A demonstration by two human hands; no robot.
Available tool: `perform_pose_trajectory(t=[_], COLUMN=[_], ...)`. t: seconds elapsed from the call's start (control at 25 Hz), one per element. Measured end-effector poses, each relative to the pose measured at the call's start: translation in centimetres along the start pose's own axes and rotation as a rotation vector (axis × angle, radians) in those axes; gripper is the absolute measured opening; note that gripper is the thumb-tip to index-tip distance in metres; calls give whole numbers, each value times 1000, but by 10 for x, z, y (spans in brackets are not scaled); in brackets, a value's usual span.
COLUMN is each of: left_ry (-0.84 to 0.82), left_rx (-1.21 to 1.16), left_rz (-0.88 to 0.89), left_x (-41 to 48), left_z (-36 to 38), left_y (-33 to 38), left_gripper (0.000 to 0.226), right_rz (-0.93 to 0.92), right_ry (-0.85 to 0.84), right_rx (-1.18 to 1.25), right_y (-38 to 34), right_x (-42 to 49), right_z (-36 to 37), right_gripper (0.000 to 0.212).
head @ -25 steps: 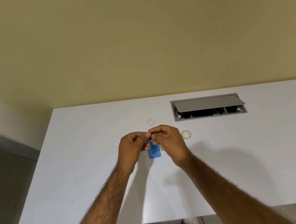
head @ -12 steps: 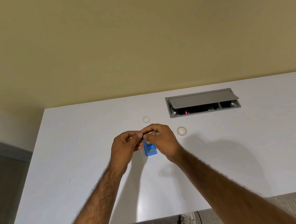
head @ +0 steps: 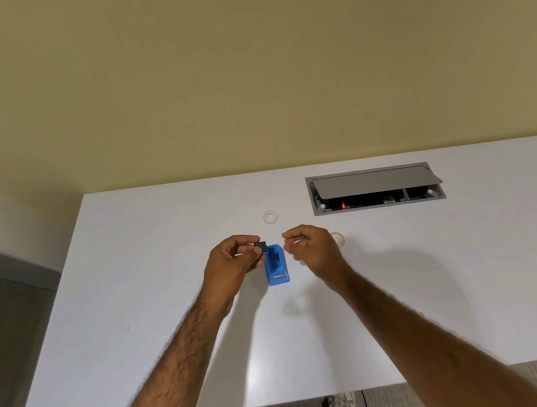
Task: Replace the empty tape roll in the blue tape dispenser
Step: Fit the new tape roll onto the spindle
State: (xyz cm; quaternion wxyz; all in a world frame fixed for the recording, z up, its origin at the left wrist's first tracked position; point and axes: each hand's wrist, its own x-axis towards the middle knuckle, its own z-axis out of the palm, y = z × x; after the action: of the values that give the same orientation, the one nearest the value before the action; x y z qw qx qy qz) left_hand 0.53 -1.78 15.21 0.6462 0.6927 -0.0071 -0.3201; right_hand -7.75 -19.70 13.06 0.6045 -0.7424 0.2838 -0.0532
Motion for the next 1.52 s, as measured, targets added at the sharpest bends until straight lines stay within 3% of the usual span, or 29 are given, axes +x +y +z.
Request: perform_pose_trajectory(t=[0.24, 0.48, 0.76, 0.88, 1.12, 1.24, 1.36, 1.52], left_ry=[19, 32, 12, -6, -23, -41, -45, -47], left_rx=[-54, -78, -82, -90, -113, -141, -169, -123], left_rz=[-40, -58, -88, -86, -60, -45, -18, 41], left_x=[7, 14, 17, 17, 15, 12, 5, -3], left_z=[5, -2, -10, -9, -6, -6, -4, -2], left_y=[-9, -15, -14, -13, -7, 0, 8, 26], left_gripper=[15, 13, 14, 16, 19, 21, 23, 24], right_rz=[74, 150, 172, 91, 29, 111, 107, 36], right_ry=[198, 56, -148, -174, -46, 11, 38, -145], right_rx=[-513, -916, -993, -1055, -1090, -862, -318, 136], right_y=[52, 86, 98, 106, 121, 112, 72, -6], right_x=[25, 38, 57, 61, 47, 37, 23, -4], right_z=[-41, -74, -73, -67, -56, -50, -36, -27], right_gripper=[20, 35, 71, 65, 41, 40, 47, 39])
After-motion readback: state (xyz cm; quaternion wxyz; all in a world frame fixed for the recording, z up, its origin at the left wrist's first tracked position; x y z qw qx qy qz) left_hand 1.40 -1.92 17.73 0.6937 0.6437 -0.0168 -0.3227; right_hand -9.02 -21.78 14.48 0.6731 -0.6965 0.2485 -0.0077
